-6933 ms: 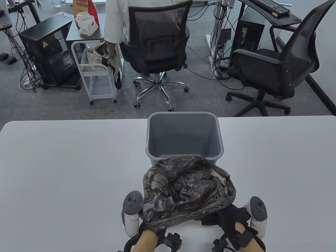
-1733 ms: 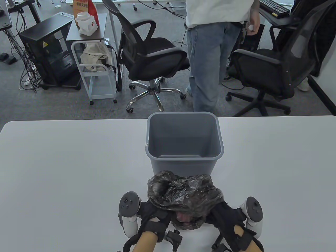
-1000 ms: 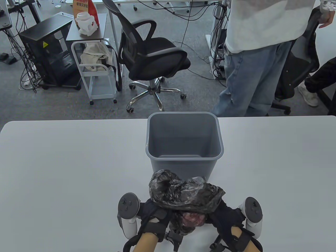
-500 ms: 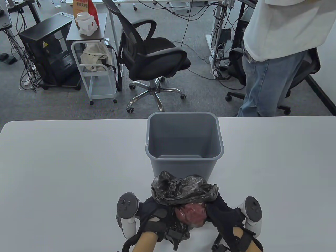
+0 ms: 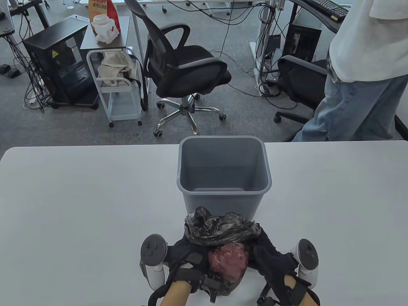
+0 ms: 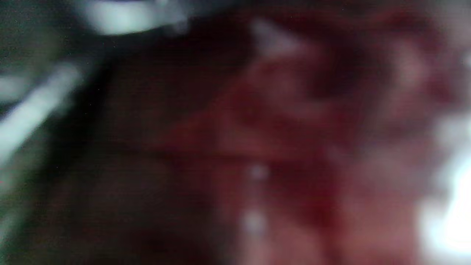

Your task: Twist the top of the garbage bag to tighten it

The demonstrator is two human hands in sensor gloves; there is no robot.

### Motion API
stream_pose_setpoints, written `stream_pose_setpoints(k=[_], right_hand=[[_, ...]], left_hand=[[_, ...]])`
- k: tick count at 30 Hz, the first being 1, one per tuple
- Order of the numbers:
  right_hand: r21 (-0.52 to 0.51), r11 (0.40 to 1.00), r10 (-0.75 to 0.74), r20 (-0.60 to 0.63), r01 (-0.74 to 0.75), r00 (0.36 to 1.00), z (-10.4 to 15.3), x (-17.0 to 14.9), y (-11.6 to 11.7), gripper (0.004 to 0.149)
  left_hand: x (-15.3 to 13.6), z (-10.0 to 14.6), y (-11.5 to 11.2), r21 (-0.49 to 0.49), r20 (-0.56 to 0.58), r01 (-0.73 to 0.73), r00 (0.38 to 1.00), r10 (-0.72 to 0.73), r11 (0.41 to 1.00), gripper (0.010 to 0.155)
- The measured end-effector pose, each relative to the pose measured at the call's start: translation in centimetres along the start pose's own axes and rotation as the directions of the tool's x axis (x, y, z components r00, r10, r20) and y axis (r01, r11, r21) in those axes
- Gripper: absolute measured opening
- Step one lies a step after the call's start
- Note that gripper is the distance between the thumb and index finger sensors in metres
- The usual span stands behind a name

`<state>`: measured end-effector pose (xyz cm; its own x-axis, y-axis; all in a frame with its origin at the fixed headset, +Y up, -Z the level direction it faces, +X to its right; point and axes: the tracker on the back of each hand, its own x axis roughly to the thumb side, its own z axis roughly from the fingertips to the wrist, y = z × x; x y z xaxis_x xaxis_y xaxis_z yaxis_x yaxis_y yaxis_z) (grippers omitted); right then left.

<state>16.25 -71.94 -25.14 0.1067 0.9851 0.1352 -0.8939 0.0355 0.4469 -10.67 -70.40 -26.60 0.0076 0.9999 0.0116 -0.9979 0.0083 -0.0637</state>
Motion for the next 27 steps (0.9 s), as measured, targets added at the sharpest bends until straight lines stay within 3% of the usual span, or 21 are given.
stream_pose_setpoints(k=[3,5,8,10,14,18,21,24,26,27], right_hand=[[0.047,0.996,0.069,0.008,-0.07,0.998,-0.2,0.3,0.4,0.106],[-0.028,0.998,0.057,-0.038,-0.058,0.998,0.0,-0.2,0.1,0.099],[-0.084,0.984,-0.166,-0.139,0.156,0.976,0.2,-1.3,-0.3,0.091],[-0.048,0.981,-0.192,-0.17,0.187,0.967,0.3,-1.7,-0.3,0.087],[-0.041,0.998,-0.06,-0.115,0.056,0.992,0.2,-1.2,0.0,0.092],[0.065,0.998,-0.007,0.023,0.005,1.0,-0.2,0.1,0.5,0.107],[0.078,0.993,0.087,0.051,-0.091,0.995,-0.3,0.6,0.7,0.109],[-0.079,0.991,0.107,-0.036,-0.109,0.994,0.1,-0.2,-0.1,0.097],[-0.135,0.99,-0.038,-0.072,0.028,0.997,0.2,-0.8,-0.7,0.09],[-0.123,0.984,-0.142,-0.09,0.13,0.986,0.2,-1.1,-0.8,0.088]], left_hand=[[0.1,0.0,-0.4,-0.041,0.008,-0.005,1.0,0.006,0.999,0.044],[0.3,-0.2,-0.6,-0.097,0.04,0.013,0.999,-0.009,0.995,0.044],[0.5,-0.4,-0.4,-0.121,0.094,-0.026,0.995,0.037,0.992,0.045],[0.4,-0.5,-0.5,-0.132,0.085,-0.096,0.991,0.107,0.987,0.044],[0.1,-0.3,-0.5,-0.067,0.054,-0.082,0.995,0.086,0.994,0.045],[0.0,-0.1,0.0,0.019,0.036,-0.022,0.999,0.021,1.0,0.045],[-0.1,0.0,-0.1,0.029,0.026,-0.036,0.999,0.035,0.999,0.045],[0.1,-0.4,-0.6,-0.102,0.039,-0.079,0.996,0.084,0.992,0.044],[0.3,-0.8,-0.8,-0.225,0.08,-0.082,0.992,0.102,0.971,0.044],[0.3,-0.8,-0.9,-0.232,0.087,-0.074,0.992,0.097,0.97,0.044]])
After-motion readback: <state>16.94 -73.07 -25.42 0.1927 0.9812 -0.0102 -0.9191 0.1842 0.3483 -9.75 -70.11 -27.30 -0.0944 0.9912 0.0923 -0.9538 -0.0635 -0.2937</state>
